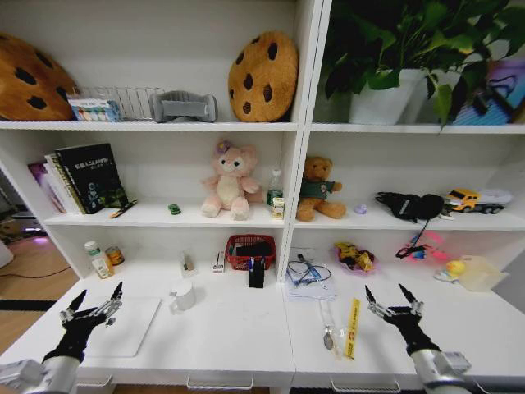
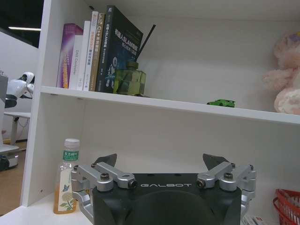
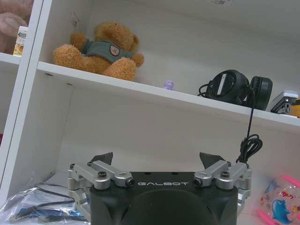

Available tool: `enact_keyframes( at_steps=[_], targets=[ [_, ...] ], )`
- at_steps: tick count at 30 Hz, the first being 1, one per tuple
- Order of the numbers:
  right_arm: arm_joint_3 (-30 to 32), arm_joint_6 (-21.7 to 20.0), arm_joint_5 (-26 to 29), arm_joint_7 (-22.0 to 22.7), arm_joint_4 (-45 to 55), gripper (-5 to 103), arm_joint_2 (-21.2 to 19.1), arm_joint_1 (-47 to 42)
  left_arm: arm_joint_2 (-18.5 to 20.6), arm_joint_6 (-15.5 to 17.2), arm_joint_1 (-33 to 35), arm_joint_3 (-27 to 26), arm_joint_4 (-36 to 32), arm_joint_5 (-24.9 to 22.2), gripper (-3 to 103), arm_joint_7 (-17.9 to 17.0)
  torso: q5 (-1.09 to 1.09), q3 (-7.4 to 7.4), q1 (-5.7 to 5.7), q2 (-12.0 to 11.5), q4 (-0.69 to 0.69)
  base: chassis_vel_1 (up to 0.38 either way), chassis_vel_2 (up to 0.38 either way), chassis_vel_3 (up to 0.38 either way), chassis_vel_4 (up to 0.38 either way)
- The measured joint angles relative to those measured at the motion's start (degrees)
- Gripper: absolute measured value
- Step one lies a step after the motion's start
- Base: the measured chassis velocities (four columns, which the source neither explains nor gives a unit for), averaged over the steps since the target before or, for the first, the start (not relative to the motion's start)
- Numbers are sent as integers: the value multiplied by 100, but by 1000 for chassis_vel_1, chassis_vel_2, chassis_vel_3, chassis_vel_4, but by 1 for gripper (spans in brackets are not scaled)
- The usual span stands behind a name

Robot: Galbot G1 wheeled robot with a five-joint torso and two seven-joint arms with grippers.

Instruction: Organize the objects on the table.

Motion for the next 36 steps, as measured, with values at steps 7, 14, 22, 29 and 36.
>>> enact_keyframes(
  at_steps=[7, 14, 22, 29, 36],
  targets=[
    [89, 28, 168, 62, 36, 100, -120, 15, 0, 0, 0, 0, 0, 0, 100, 0, 1, 1, 0, -1, 1, 0, 0, 0, 0],
    [64, -17, 201, 59, 54, 100, -120, 48, 0, 0, 0, 0, 0, 0, 100, 0, 1, 1, 0, -1, 1, 0, 0, 0, 0],
    [55, -27, 204, 57, 47, 100, -118, 61, 0, 0, 0, 0, 0, 0, 100, 0, 1, 1, 2, -1, 1, 0, 0, 0, 0],
    [50, -32, 206, 56, 38, 100, -116, 69, 0, 0, 0, 0, 0, 0, 100, 0, 2, 1, 2, -2, 1, 0, 0, 0, 0],
    [48, -34, 207, 56, 33, 100, -115, 72, 0, 0, 0, 0, 0, 0, 100, 0, 3, 1, 2, -2, 1, 38, 54, -50, -49]
  ],
)
